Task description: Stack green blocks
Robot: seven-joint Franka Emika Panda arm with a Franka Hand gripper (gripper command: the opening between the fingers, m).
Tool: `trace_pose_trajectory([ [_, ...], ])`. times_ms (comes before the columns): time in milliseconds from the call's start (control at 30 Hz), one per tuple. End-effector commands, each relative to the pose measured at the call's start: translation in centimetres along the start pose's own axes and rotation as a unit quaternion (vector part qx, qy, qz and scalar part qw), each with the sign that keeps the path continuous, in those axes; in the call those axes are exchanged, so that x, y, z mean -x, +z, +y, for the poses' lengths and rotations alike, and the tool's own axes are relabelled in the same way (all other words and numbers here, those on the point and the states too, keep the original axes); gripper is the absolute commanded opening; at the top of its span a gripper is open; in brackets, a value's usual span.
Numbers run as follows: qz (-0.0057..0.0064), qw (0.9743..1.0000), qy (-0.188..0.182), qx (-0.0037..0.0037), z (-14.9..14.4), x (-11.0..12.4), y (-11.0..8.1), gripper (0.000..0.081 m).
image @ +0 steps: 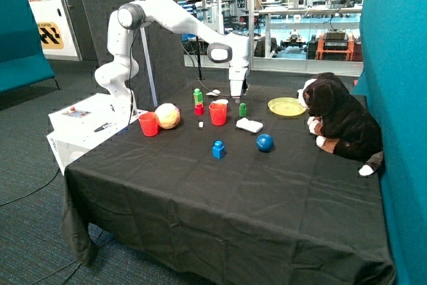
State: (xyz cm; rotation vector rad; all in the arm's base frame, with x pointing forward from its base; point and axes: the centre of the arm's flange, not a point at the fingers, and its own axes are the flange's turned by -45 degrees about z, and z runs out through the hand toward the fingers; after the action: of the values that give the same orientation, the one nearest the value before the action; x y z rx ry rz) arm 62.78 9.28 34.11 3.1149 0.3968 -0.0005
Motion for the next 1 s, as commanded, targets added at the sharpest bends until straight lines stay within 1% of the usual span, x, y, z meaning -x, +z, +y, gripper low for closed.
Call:
trace_pose_trajectory([
  [0,0.0003,1.0000,0.002,-0.00074,0.56,-0.53,0.75,0.0294],
  [300,0.0003,1.0000,0.001,-0.00074,0.62,-0.59,1.32,0.0261],
  [600,0.0003,1.0000,-0.003,-0.00074,0.41,-0.99,1.40,0.0257],
  [767,0.0003,1.0000,-0.004,-0.00074,0.19,-1.10,1.50,0.0261],
  [967,0.0003,1.0000,-0.007,-0.00074,-0.31,-1.11,1.58,0.0293],
])
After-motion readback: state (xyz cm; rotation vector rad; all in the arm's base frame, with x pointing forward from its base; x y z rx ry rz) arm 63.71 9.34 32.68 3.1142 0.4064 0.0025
